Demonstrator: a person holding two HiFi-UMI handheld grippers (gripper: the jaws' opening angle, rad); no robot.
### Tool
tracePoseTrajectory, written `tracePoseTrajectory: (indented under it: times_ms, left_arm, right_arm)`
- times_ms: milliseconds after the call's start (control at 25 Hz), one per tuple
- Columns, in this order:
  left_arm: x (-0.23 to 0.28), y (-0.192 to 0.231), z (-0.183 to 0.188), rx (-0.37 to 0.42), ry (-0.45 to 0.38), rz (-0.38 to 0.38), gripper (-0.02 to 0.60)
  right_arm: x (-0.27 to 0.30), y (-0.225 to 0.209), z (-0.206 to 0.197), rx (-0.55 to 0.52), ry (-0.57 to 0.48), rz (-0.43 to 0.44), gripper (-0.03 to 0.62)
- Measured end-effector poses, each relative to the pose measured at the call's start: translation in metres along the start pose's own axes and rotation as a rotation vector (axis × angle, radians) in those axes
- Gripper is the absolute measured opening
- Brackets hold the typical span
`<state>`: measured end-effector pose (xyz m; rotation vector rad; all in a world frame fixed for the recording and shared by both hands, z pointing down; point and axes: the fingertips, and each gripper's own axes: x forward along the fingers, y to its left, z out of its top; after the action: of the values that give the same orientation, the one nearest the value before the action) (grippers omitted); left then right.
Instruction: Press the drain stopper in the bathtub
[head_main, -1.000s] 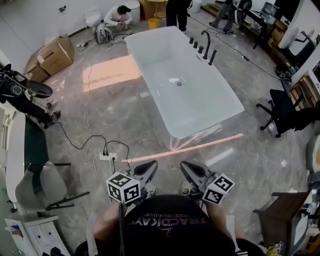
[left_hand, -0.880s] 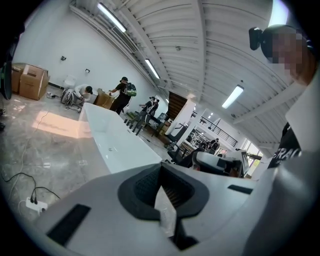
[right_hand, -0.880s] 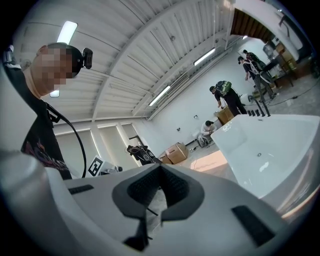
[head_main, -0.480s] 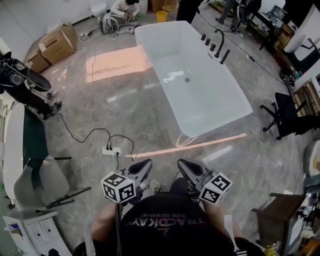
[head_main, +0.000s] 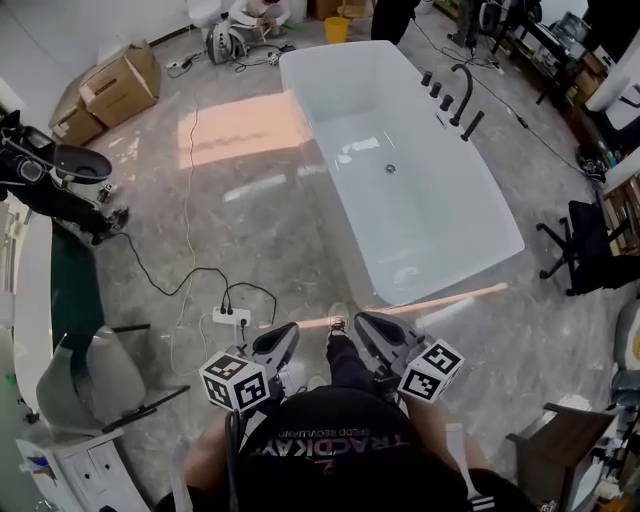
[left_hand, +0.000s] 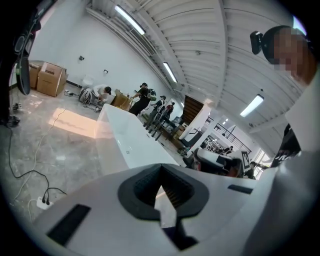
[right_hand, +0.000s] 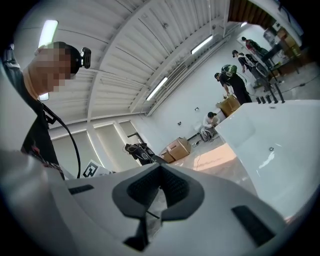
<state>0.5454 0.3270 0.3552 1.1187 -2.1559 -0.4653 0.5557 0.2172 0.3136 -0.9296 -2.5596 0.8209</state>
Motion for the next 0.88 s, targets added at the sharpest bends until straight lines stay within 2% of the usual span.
tracePoseTrajectory:
  times_ms: [360, 560, 880]
  left_arm:
    - [0.075, 0.049, 0.108, 0.027, -0.008, 0.043, 0.003]
    - [0.109, 0.059, 0.138, 0.048, 0.016, 0.043, 0.005]
    - [0.152, 0.055, 0.172, 0.124, 0.068, -0.031, 0.005]
  right_arm:
    - [0.08, -0.084, 0.075, 0.026, 0.002, 0.036, 0.012]
    - [0.098, -0.114, 0.101, 0.031, -0.01, 0.038, 0.011]
    - [0.088, -0.146, 0.128, 0.031, -0.083, -0.041, 0.011]
